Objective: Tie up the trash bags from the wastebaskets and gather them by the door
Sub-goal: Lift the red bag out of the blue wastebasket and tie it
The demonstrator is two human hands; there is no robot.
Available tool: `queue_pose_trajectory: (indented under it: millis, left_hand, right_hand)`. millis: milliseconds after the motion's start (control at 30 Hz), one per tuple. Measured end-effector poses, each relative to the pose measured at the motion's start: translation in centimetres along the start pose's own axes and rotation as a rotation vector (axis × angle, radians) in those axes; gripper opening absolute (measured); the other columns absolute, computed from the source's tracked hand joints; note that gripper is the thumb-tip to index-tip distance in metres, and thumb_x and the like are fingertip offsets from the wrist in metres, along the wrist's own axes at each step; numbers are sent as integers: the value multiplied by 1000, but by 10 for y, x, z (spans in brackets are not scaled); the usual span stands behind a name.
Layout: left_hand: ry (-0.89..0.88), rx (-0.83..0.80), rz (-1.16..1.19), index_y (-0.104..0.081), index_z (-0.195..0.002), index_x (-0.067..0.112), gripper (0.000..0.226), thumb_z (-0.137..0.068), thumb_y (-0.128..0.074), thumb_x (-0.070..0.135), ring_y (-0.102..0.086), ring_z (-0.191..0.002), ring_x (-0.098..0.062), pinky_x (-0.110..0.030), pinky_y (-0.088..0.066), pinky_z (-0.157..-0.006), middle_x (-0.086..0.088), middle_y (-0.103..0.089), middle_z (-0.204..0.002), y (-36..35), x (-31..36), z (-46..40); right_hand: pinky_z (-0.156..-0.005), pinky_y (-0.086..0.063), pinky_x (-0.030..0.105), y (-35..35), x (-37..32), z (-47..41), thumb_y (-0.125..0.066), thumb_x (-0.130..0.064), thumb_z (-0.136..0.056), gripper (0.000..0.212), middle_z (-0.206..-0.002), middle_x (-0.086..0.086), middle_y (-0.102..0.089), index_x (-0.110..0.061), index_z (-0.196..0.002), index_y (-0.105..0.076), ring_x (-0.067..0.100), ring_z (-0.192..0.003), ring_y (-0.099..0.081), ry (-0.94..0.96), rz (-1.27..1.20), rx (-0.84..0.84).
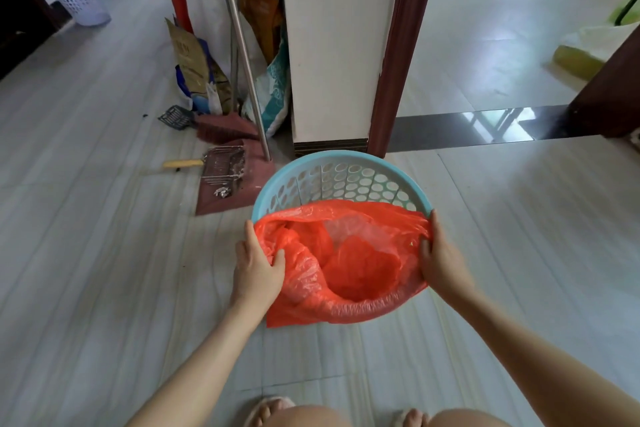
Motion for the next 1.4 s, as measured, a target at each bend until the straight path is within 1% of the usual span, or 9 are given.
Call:
queue_pose_trajectory:
  millis: [167,267,400,567,700,833,1000,1133,1400]
  left_hand:
    - [22,117,93,-21,-145,4,62,-92,-50,19,-36,-135,-33,-38,-31,-108,-18,-34,-148,-6,-1,-40]
    - [30,224,77,-41,-129,3,43,-92,-50,23,-53,-115,-39,-41,-43,-90,-21,-55,-127,-4,9,-69]
    - [73,342,28,-43,-97,4,25,-92,-50,27,-57,-96,-41,-42,-45,-74,-22,-56,-108,-6,20,-101]
    - [-31,222,-470,-52,-101,1,38,-95,-40,36,-61,-96,-43,-44,-47,-77,-26,-63,-102,8,36,-128]
    - [-95,28,-602,-55,-108,8,31,-95,-43,33,-61,-102,-38,-40,-47,-83,-20,-66,-107,21,63,-138]
    - [48,-367,125,-60,-104,11,17,-93,-48,16,-57,-76,-21,-28,-44,-66,-10,-63,-94,2,96,-129]
    - [104,-201,767,-58,-94,18,13,-95,-47,12,-56,-82,-23,-38,-47,-80,-10,-61,-91,30,121,-124]
    - [13,-247,880,-60,-98,19,15,-94,-49,11,-59,-82,-22,-37,-49,-80,-13,-61,-103,48,144,-110]
    - [-107,-200,1041,-60,-109,24,23,-92,-53,11,-58,-113,-29,-48,-43,-103,-12,-61,-122,100,197,-83]
  right_hand:
    - [-95,-42,41,-12,-4,-23,-28,-22,-99,55,-138,23,-47,-11,-149,-8,40,-118,-51,-88,-64,52]
    - [-83,-47,43,-12,-6,-59,-27,-23,-97,43,-118,27,-60,-7,-137,-29,43,-101,-59,-96,-4,118]
    - [-66,-43,35,3,-17,-100,-28,-13,-93,23,-96,22,-67,-5,-101,-49,39,-85,-63,25,435,146]
    - [-61,-37,28,24,-57,-119,-30,-11,-94,24,-99,5,-70,-10,-102,-53,28,-91,-67,242,987,33]
    - [-48,-39,24,24,-71,-129,-39,-10,-87,23,-69,6,-56,-8,-96,-60,27,-60,-57,63,407,-32]
    - [-33,-37,18,18,-82,-126,-32,2,-90,30,-48,5,-42,-4,-95,-61,14,-34,-41,-214,-522,-194]
    - [-49,-29,18,52,-111,-118,-30,9,-89,34,-56,6,-36,-6,-77,-59,14,-42,-34,-221,-1237,-135]
    - [-45,-40,22,83,-131,-109,-31,10,-89,36,-52,4,-40,-3,-91,-64,15,-41,-39,-78,-1079,-186]
    - [-61,-38,32,146,-180,-73,-26,8,-91,35,-62,7,-37,-4,-79,-56,17,-49,-40,87,-1357,-39]
Point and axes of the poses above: each hand's wrist, its own z-axis away from the middle knuckle, its own y-axis out of the back of the hand, x = y × z, the point moved 4 cm from there along -z, towards the middle knuckle
